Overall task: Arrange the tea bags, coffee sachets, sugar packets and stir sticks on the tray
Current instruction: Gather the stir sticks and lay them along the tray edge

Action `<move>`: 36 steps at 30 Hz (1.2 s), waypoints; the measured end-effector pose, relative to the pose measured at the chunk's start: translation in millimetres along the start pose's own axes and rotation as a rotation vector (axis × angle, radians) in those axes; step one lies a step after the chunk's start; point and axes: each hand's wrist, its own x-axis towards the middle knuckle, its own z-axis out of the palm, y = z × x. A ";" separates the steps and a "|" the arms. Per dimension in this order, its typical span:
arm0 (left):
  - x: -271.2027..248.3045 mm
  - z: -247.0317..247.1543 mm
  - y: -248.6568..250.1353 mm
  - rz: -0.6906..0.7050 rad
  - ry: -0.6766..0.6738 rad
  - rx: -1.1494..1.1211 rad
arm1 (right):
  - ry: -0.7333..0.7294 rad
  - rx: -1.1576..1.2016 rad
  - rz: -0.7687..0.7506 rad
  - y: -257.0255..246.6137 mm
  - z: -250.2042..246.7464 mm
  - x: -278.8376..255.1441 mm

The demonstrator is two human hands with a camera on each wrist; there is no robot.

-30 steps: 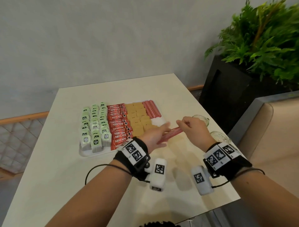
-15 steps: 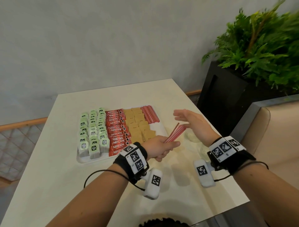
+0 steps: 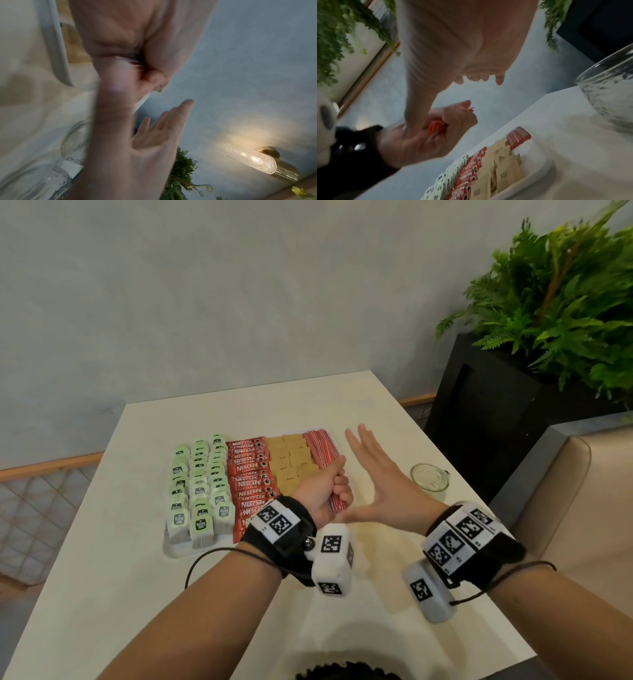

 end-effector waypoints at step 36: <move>82.8 -66.3 4.5 0.330 0.211 1.970 | -0.319 -0.129 0.397 67.3 42.9 120.0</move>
